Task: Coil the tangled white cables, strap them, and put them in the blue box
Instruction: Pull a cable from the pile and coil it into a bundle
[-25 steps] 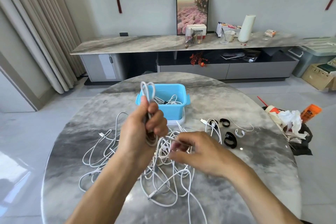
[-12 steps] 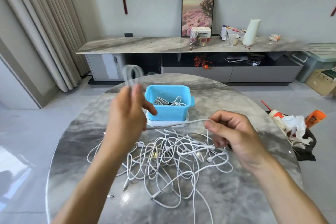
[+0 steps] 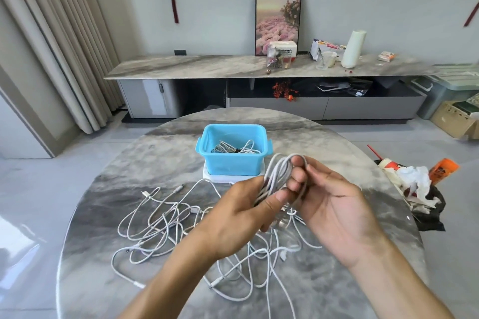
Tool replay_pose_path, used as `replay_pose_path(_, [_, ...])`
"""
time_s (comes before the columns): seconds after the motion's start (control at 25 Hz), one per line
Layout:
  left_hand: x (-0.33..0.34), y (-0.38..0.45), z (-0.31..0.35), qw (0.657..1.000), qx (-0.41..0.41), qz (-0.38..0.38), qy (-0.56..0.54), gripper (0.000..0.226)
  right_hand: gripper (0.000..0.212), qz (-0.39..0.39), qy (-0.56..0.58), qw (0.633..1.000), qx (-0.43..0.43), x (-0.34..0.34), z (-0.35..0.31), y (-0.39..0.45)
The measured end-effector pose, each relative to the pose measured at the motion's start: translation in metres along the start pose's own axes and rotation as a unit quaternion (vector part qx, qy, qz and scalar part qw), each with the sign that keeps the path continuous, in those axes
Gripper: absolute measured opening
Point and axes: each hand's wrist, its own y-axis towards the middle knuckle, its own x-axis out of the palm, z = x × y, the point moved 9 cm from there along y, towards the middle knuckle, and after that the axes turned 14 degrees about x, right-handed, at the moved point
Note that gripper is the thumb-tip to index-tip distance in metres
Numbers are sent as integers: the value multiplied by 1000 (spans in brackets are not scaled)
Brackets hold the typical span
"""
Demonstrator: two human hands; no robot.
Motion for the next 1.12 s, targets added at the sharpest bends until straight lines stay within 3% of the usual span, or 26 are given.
replay_pose_path(0.04, [-2, 0, -1, 1000, 0, 16, 7, 29, 27, -2, 19, 1000, 7, 0, 4, 2])
replay_pose_path(0.24, [-16, -2, -11, 986, -19, 56, 156, 50, 29, -9, 47, 999, 23, 4, 18, 7])
replay_pose_path(0.36, [-15, 0, -14, 987, -32, 63, 147, 38, 30, -12, 33, 999, 13, 3, 16, 8])
replay_pose_path(0.52, [-12, 0, -12, 981, -26, 53, 182, 22, 24, 18, -68, 997, -22, 1, 8, 2])
replay_pose_path(0.76, [-1, -2, -11, 995, -26, 34, 95, 16, 28, 111, -196, 972, -66, -15, -5, 0])
replay_pose_path(0.84, [3, -1, -11, 997, -28, 19, 67, 11, 13, 129, -203, 967, -79, -12, -4, -2])
replay_pose_path(0.96, [3, -3, -16, 996, -45, 15, 81, 10, 18, 197, -253, 937, -139, -10, -10, -11])
replay_pose_path(1.12, [6, -3, -20, 998, -58, 9, 37, 8, 5, 228, -296, 907, -192, -7, -18, -18])
